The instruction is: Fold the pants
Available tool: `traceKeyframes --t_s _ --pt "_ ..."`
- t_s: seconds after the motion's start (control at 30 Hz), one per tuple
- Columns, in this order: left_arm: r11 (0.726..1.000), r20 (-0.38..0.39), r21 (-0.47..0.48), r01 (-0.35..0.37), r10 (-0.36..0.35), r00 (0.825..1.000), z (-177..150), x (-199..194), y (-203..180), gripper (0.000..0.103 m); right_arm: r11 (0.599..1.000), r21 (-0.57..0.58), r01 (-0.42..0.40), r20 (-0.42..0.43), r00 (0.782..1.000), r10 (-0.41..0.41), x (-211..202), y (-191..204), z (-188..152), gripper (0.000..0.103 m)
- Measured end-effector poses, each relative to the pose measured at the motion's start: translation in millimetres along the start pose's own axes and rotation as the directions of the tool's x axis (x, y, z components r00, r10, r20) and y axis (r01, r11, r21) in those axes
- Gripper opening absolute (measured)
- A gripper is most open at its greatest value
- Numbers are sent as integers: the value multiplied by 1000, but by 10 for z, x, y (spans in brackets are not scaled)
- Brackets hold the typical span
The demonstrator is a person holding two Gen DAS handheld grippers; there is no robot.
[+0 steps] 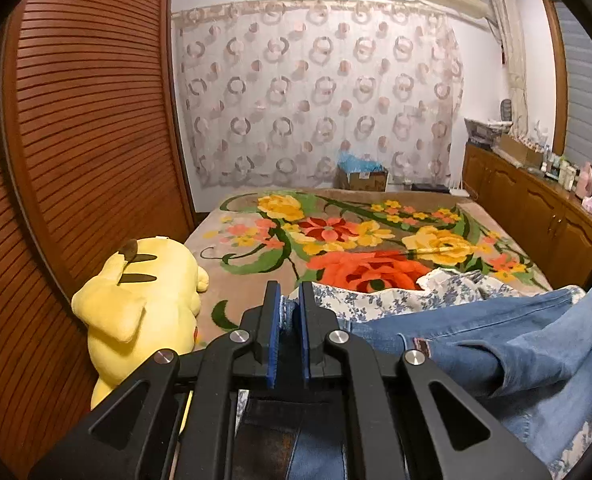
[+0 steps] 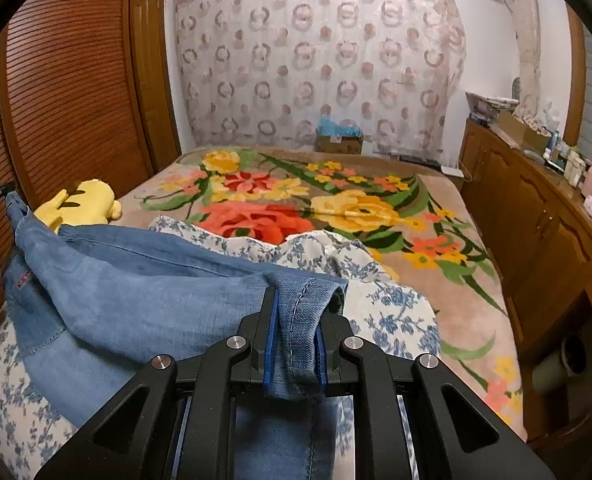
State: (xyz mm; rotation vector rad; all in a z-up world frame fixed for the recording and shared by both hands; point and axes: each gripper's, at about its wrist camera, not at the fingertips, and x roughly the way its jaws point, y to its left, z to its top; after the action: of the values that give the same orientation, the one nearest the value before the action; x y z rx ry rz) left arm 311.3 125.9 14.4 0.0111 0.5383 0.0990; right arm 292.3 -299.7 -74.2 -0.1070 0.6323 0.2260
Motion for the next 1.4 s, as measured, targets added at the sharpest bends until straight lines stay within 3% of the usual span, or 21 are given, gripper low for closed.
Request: traceKeyframes --t_s 0.17,0.27,0.37,0.43,0.47,0.53,0.6,0.87,1.13,1.27,1.4 --pt "1000 -61 6 -1 2 998 -56 256 -50 10 1000 -25 -16 -22 1000 15 104 64 42 23" --pt "1000 -70 6 -9 9 997 -126 261 -64 12 999 -5 -35 -14 999 35 55 -10 43 37" --pt "1000 -84 12 -15 16 996 -187 221 -79 28 1000 12 -16 1 1000 16 -32 -96 24 49" --pt "1000 -84 14 -6 7 996 -206 189 -94 52 1000 20 10 15 1000 -10 -104 -126 8 54" --pt "1000 -79 12 3 -2 997 -219 163 -95 55 999 27 16 18 1000 -16 -145 -146 1 54" --pt "1000 -71 14 17 -16 997 -247 80 -124 71 999 37 7 26 1000 -8 -199 -142 -34 55" --pt "999 -59 18 26 -25 998 -275 -5 -161 75 999 31 -14 29 999 13 -239 -79 -75 55" --pt "996 -83 23 85 -82 993 -424 -167 -311 75 983 -43 -176 30 984 177 -357 293 -142 55" --pt "989 -134 26 147 -143 981 -624 -171 -446 75 936 -95 -338 -77 940 332 -82 735 -142 55" --pt "986 -147 23 167 -162 976 -710 -185 -496 75 916 -120 -383 -111 922 371 44 883 -78 55" --pt "983 -167 23 183 -177 970 -781 -178 -518 75 904 -172 -391 -150 918 368 182 949 26 55"
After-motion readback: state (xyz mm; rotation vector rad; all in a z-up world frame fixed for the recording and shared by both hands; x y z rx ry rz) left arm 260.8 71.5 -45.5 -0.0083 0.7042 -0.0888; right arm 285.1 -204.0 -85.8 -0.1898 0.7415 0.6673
